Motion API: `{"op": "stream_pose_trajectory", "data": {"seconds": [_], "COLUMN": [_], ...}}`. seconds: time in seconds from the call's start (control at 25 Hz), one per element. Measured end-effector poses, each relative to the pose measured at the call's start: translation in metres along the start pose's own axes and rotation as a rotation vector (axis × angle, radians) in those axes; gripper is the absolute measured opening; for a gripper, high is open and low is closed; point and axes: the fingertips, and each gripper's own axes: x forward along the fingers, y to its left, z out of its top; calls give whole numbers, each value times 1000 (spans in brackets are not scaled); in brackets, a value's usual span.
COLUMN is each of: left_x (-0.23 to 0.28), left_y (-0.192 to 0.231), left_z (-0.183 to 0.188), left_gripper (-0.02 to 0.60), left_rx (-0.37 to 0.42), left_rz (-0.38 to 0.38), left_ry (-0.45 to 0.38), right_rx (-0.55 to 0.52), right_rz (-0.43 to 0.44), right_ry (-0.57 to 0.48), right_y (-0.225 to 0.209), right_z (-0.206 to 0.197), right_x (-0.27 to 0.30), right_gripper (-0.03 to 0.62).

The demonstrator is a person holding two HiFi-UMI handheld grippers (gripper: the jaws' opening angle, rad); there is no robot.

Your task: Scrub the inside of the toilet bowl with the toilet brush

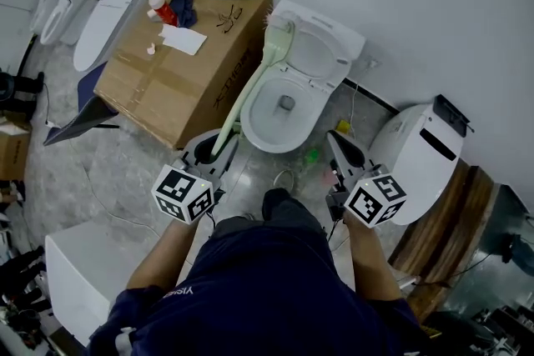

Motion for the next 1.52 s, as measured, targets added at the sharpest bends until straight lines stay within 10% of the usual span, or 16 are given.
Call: {"op": "stream_pose_trajectory", "data": {"seconds": [0.76,1.52], "left_x": [66,126], "left_y": [19,97], "left_z": [-15,-108], "left_gripper": [60,60], "left_rx": [4,59], "left_rz": [4,-202], "left_ry": [110,353], "right_rx": [37,134], "right_rz": [-15,-249], "right_ry": [41,46], "right_y": [-76,-126], "right_z": [4,-71], "right_x": [40,99], "right_gripper": [0,0]}}
